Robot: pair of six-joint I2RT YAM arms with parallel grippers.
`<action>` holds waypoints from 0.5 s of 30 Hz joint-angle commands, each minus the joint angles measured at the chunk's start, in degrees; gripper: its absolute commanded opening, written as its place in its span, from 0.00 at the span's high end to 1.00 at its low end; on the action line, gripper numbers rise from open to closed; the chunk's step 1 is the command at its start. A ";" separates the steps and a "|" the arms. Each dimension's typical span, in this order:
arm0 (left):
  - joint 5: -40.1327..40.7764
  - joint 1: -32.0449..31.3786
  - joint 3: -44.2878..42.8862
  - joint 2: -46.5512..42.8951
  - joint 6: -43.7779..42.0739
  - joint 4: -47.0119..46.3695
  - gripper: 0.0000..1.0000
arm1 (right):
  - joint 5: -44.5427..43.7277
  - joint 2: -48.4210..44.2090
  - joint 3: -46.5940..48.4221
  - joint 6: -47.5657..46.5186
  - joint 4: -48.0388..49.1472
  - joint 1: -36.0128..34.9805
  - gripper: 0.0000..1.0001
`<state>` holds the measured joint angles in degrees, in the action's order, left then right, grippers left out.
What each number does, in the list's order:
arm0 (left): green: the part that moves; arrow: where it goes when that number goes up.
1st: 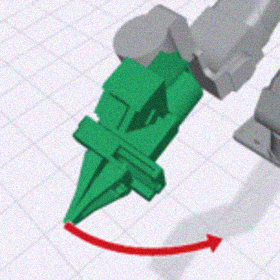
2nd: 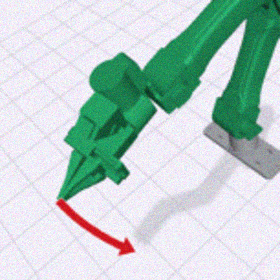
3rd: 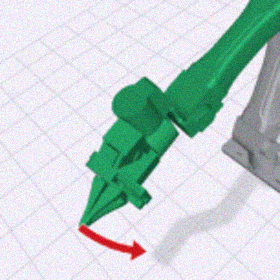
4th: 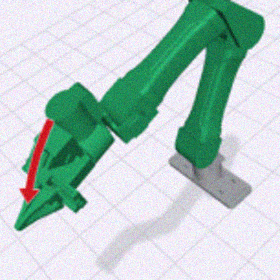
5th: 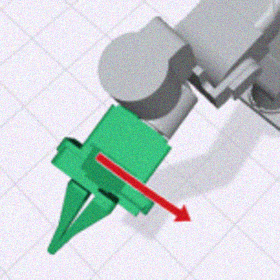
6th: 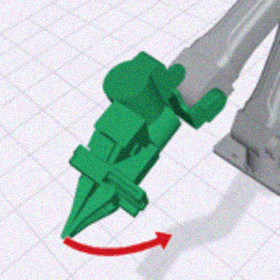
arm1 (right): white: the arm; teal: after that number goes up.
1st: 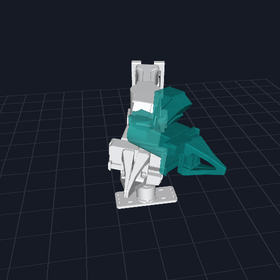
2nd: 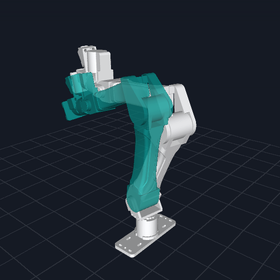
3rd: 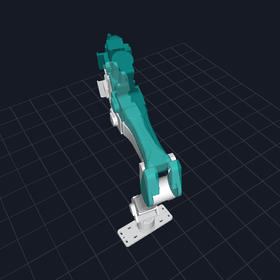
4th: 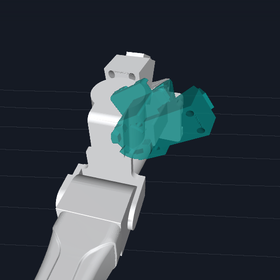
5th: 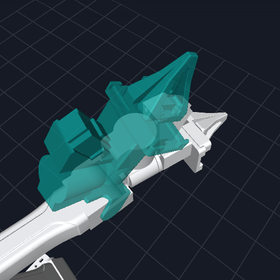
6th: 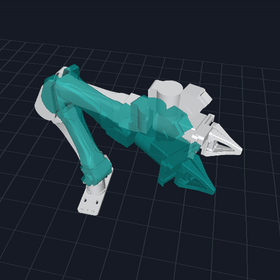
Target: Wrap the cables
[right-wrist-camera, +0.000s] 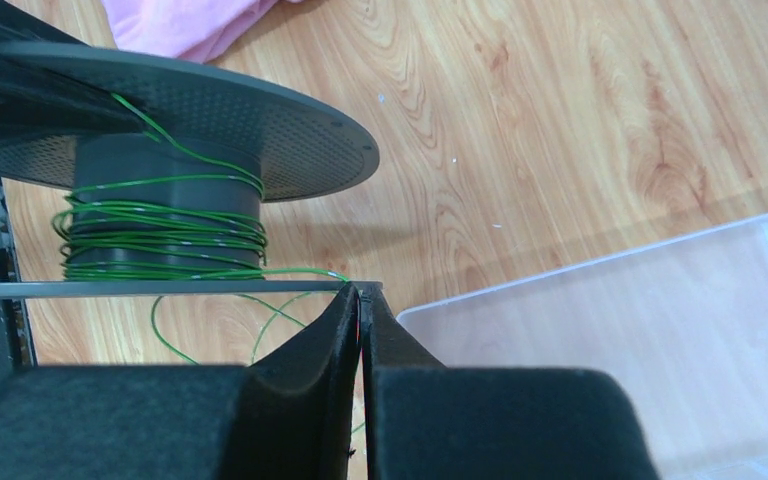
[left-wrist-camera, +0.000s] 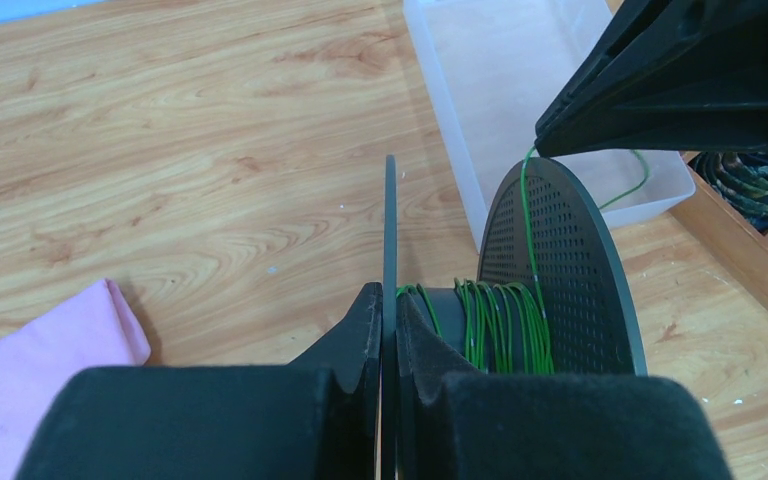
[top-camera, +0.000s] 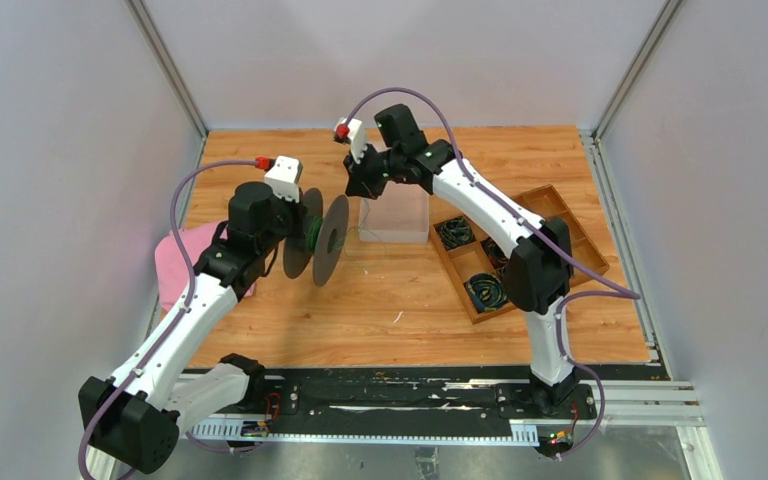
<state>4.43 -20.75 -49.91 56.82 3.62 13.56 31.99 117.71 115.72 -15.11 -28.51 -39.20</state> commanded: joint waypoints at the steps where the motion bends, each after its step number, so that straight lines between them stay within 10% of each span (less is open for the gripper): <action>1: -1.18 -0.16 -2.54 -1.53 1.04 -1.26 1.00 | 2.80 1.89 -1.72 -1.90 0.15 1.71 0.95; 15: -0.22 -0.05 -3.61 -1.18 2.00 -0.69 1.00 | 7.16 0.12 -6.90 2.06 0.39 2.96 0.72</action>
<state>4.12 -20.75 -50.48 56.82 4.71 15.33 36.80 118.85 110.74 -15.20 -28.29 -37.50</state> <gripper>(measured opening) 0.073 0.255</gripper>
